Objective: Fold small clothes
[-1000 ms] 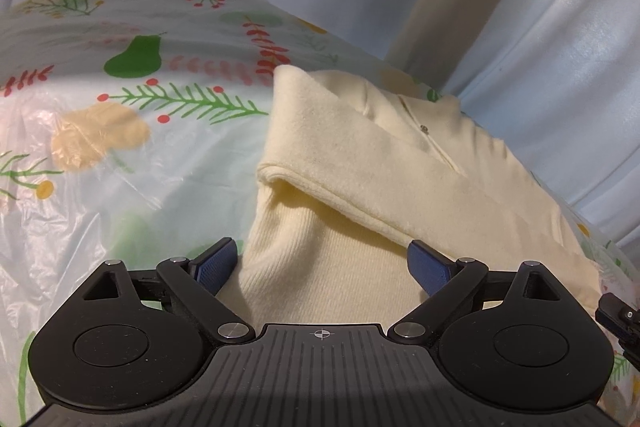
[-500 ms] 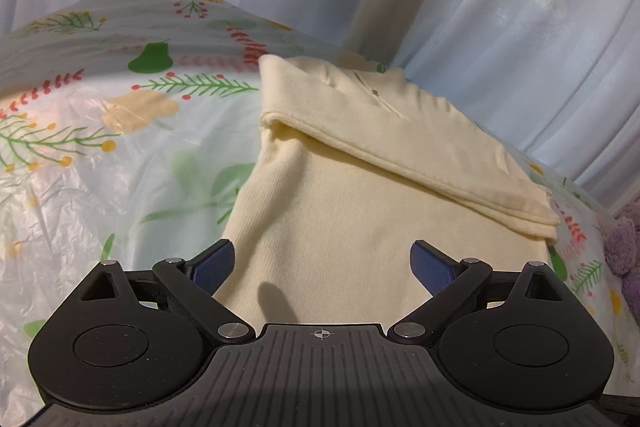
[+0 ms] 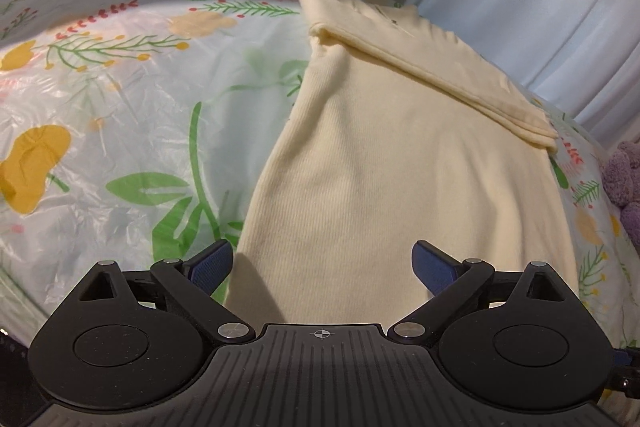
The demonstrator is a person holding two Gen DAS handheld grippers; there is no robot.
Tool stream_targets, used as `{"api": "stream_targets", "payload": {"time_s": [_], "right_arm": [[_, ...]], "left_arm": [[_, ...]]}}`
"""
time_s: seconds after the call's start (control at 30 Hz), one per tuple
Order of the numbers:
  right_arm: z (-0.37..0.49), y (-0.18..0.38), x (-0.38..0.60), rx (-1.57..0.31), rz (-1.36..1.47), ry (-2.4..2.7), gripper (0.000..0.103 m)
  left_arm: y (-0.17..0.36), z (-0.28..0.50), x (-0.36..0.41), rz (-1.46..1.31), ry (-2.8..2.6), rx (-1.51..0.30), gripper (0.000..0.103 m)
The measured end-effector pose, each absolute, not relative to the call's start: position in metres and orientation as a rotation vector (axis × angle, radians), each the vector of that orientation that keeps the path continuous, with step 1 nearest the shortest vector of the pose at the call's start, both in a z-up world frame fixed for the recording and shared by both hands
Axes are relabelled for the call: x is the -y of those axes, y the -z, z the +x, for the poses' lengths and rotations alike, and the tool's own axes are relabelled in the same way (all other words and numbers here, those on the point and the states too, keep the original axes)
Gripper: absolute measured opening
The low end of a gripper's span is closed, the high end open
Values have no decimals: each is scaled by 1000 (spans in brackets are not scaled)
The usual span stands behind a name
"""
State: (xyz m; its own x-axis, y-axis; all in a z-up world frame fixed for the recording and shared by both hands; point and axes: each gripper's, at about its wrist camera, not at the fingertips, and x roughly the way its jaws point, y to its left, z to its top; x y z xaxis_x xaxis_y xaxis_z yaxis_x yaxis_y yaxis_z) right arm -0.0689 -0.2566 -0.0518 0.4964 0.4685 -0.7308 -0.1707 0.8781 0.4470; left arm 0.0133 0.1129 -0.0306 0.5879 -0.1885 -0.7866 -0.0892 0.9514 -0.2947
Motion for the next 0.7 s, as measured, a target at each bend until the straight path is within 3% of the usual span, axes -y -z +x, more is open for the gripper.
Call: {"api": "stream_targets", "payload": {"time_s": [0.17,0.43,0.53,0.7], "right_arm": [[-68,52,269,-923,357,-312,70],[-60,56,282,-921,448,-252,56],[-55,62,287,-950,468,-215,51],[-52,65,292,-975,452,-181,51]], "left_arm": [[26,7,-124,-303,57,-936,99],[24,7,-152,-421,129,-974,97],[27,11,-157,-428,143,-1021,85],[36,13,-165,-501,189,-1106,73]]}}
